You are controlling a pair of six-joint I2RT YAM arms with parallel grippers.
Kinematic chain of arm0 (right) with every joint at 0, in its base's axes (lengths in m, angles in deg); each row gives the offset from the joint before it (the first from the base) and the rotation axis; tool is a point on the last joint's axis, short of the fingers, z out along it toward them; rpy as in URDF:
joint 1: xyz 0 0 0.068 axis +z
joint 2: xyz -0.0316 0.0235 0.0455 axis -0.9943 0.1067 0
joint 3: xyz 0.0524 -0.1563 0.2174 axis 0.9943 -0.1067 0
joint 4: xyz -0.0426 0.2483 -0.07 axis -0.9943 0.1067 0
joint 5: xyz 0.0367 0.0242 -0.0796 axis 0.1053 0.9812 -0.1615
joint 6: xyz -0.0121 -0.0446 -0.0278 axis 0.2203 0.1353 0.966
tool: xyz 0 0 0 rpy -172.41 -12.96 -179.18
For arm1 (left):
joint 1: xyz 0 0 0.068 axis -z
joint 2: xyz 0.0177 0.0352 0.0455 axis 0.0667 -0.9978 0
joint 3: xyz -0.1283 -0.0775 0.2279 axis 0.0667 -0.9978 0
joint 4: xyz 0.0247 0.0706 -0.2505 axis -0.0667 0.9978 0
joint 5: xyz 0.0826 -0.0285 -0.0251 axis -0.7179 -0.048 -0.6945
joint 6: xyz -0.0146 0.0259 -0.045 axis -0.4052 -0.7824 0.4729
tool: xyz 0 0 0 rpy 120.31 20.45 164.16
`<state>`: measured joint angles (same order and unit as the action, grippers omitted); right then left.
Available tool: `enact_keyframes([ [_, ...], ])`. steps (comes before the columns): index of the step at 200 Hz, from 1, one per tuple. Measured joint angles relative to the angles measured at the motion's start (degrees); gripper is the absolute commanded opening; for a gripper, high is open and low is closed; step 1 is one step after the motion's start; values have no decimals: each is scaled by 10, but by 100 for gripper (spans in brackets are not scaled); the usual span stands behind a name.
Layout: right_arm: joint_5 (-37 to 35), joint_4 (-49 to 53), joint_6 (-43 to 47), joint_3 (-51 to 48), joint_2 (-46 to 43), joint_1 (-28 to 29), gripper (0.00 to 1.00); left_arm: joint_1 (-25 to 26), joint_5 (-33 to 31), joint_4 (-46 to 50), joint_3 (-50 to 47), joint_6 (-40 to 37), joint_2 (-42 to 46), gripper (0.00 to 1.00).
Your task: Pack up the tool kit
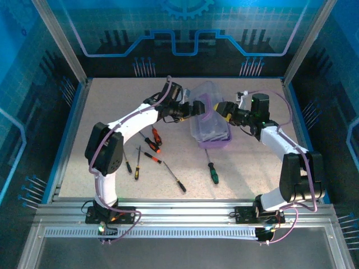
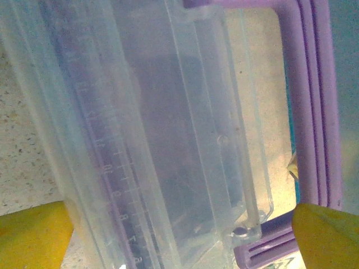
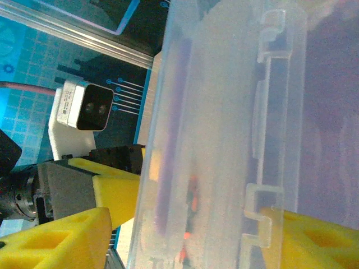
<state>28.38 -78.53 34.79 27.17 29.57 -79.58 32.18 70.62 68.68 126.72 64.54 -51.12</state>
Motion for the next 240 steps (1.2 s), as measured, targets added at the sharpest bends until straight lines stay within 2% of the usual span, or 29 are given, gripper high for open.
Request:
enact_keyframes([
  [28, -7, 10, 7, 19, 2, 14, 69, -20, -2, -5, -26, 1, 37, 99],
  [56, -14, 10, 13, 21, 2, 31, 69, -46, -1, -43, -94, 16, 81, 99],
  [95, -36, 27, 26, 32, 2, 64, 69, -72, -3, -68, -152, 32, 94, 99],
  [189, -119, 133, 97, 108, 2, 130, 68, -88, -2, -106, -194, 47, 109, 99],
  [240, -148, 160, 116, 128, 2, 159, 68, -98, -20, -88, -194, 47, 112, 98],
])
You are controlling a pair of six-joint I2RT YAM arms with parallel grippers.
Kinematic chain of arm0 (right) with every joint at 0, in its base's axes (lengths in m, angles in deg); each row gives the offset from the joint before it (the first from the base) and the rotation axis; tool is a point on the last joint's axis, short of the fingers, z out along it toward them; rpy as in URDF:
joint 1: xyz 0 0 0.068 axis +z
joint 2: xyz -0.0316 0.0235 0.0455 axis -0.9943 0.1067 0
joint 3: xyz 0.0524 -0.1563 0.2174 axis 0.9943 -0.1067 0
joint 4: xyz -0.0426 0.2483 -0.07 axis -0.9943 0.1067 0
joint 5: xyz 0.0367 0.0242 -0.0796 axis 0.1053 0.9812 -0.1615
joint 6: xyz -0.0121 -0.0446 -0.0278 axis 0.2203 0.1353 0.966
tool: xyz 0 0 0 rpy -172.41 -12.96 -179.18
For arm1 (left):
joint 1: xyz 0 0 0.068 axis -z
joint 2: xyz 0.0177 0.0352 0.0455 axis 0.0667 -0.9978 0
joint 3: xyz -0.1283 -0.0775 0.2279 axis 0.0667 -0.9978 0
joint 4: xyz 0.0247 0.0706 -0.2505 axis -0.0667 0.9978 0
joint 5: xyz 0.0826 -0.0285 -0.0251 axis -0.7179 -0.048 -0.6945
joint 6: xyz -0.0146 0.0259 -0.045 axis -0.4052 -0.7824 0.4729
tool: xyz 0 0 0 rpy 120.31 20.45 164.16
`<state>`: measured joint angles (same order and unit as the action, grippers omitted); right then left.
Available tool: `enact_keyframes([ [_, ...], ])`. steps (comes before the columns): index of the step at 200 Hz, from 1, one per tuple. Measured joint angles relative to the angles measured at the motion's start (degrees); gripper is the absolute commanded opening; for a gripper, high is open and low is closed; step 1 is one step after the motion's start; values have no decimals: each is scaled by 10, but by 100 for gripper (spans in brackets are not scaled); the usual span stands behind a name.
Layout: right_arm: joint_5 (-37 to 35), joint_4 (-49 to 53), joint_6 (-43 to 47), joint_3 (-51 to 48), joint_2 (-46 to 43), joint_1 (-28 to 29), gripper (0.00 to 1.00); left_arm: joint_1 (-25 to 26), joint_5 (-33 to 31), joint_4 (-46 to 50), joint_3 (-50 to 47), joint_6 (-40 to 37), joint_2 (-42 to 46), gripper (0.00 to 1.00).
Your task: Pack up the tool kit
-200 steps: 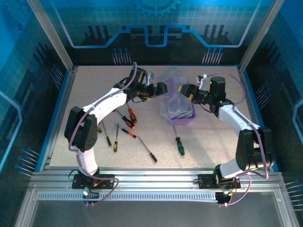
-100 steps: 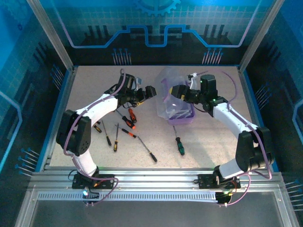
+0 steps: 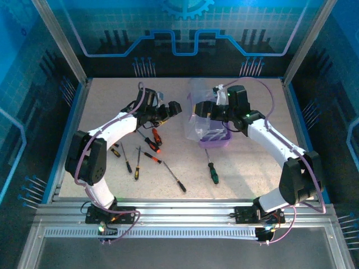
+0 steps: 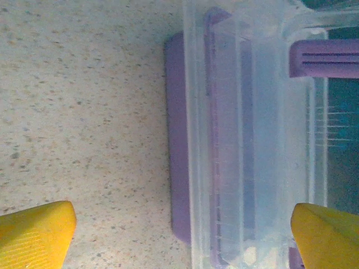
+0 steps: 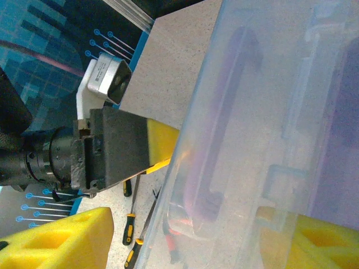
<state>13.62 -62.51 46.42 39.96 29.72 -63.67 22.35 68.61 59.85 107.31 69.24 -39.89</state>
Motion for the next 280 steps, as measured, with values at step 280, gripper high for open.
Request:
enact_keyframes([
  [280, -105, 103, 80, 74, 26, 62, 68, -3, -34, 61, 0, -17, -19, 96],
])
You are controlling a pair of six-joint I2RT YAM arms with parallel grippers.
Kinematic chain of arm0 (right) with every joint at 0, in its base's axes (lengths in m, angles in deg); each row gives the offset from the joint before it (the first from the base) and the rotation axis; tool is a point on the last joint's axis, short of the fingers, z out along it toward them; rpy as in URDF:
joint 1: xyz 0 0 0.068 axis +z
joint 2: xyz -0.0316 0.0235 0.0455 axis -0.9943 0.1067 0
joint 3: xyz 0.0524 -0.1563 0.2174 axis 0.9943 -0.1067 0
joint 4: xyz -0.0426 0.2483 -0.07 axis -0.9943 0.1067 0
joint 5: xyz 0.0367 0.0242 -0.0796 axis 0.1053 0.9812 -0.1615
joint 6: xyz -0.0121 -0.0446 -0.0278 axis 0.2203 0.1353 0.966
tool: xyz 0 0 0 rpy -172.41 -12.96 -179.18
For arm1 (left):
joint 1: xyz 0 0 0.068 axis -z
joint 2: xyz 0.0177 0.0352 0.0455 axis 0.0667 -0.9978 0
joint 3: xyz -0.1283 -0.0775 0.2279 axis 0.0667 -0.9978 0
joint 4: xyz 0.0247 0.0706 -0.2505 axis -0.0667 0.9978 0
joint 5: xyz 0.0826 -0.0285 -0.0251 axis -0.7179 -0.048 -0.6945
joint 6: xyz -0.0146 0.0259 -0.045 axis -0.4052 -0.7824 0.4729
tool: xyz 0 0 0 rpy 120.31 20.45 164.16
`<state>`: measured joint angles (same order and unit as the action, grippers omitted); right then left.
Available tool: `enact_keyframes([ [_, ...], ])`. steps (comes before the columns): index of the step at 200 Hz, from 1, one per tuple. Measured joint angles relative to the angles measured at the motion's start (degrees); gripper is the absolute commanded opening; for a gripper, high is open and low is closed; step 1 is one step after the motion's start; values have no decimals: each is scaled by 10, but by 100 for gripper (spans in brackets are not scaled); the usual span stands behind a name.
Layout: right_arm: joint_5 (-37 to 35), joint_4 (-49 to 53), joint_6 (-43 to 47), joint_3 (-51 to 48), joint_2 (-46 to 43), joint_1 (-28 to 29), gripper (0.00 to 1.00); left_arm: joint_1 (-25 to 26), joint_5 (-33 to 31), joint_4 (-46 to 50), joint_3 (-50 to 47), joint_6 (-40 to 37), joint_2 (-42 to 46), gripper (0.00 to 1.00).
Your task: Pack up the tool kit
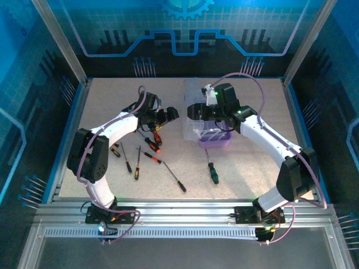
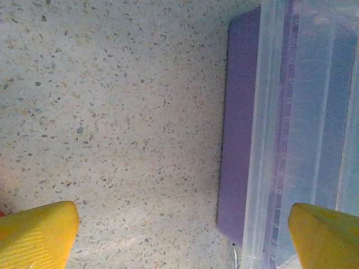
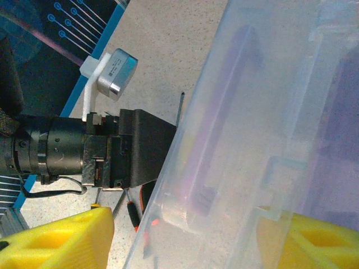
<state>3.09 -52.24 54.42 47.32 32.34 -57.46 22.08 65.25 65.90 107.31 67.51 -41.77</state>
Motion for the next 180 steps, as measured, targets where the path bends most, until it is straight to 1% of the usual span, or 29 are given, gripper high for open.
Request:
enact_keyframes([
  [64, 4, 8, 10, 0, -14, -29, 69, 0, 1, 20, 2, -2, 0, 97],
  [101, 11, 8, 10, 0, -22, -40, 69, 2, 4, 31, 23, -2, 0, 97],
  [125, 3, 9, 10, 0, -36, -56, 63, 4, -9, 43, 33, -4, 0, 97],
  [148, -15, 10, 11, -5, -52, -85, 55, 4, -23, 60, 36, -4, 0, 96],
  [164, -31, 14, 9, -8, -54, -104, 54, 4, -27, 67, 36, -4, 0, 96],
  [180, -43, 21, 9, -9, -46, -108, 54, 4, -30, 70, 36, -4, -1, 96],
])
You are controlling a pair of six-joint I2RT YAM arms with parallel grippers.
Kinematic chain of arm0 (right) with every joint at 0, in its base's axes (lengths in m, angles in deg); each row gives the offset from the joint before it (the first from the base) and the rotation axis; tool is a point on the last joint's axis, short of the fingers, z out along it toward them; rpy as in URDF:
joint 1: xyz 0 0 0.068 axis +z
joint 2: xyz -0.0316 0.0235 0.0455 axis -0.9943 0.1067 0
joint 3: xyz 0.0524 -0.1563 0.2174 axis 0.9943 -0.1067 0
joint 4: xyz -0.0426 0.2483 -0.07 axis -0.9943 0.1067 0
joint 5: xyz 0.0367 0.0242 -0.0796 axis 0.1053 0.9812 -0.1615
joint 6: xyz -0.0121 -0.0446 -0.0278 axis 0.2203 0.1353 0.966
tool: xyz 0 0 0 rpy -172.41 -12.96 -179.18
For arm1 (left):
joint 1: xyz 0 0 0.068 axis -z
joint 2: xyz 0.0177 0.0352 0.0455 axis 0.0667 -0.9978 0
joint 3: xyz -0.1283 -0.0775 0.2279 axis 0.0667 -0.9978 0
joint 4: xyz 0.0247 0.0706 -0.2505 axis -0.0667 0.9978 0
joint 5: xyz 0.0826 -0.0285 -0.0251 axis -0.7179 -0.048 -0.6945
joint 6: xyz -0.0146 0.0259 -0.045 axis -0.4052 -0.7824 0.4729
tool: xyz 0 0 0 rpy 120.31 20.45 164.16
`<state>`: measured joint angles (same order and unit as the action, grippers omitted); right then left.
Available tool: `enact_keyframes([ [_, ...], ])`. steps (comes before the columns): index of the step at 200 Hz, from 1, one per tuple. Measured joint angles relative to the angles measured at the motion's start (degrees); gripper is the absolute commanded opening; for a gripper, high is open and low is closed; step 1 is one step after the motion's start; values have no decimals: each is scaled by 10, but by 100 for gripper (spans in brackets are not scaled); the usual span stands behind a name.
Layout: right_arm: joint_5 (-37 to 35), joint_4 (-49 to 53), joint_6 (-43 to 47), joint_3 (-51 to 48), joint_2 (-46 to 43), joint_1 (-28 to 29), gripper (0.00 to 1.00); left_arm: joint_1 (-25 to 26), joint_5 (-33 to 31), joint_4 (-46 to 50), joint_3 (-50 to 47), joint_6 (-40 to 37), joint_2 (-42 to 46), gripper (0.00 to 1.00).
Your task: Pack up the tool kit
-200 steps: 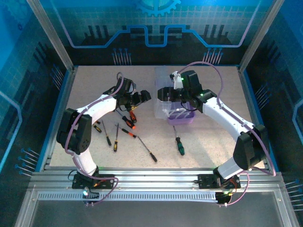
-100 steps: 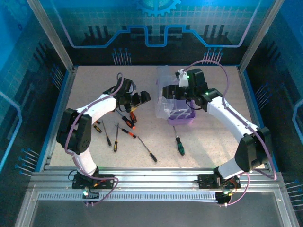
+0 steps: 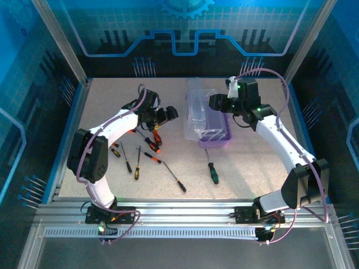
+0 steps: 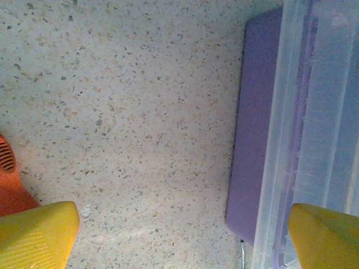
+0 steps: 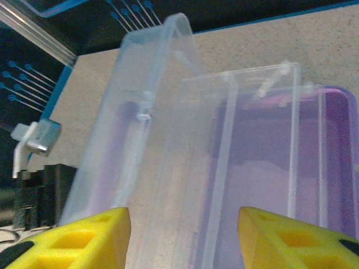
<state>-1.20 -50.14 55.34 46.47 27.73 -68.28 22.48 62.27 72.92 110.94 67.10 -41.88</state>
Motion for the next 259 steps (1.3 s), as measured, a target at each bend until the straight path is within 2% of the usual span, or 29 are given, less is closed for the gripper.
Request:
enact_keyframes([
  [83, -30, 17, 6, 7, 71, 96, 57, 0, -3, 6, 0, -13, -21, 96],
  [155, -62, 39, 22, 15, 64, 90, 57, 0, -3, 6, 0, -15, -27, 97],
  [201, -73, 49, 35, 13, 15, 39, 57, 0, -5, 13, 5, -26, -27, 97],
  [228, -81, 48, 40, -9, -23, -41, 58, -1, -7, 19, 7, -29, -27, 97],
  [259, -78, 47, 41, -45, 2, -116, 60, -2, -8, 21, 7, -29, -27, 97],
])
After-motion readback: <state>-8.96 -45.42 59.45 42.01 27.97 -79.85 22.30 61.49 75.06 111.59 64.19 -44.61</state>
